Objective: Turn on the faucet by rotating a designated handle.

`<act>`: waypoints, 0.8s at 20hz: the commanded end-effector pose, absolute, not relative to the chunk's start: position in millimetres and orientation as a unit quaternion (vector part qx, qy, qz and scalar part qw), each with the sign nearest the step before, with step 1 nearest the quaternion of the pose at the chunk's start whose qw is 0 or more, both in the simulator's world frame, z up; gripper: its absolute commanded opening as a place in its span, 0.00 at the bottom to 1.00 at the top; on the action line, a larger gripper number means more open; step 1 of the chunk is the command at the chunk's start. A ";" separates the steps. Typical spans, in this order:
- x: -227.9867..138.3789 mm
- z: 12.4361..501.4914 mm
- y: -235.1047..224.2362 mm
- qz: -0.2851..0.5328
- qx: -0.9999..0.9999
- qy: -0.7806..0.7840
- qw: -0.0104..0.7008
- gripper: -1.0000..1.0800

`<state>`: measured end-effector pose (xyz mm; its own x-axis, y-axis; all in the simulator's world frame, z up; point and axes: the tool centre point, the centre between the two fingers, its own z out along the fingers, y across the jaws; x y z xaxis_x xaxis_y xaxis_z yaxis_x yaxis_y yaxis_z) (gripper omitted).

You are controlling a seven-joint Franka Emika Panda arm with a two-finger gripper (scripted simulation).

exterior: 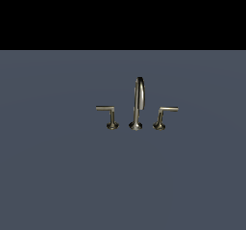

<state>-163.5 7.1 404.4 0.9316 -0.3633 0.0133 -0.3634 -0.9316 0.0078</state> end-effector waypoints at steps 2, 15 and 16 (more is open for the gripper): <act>-140.8 378.9 4.0 0.005 0.972 -0.233 0.004 0.00; -63.0 288.0 -26.3 0.004 0.917 -0.399 0.002 0.00; -57.5 281.1 -29.8 0.004 0.912 -0.411 0.002 0.00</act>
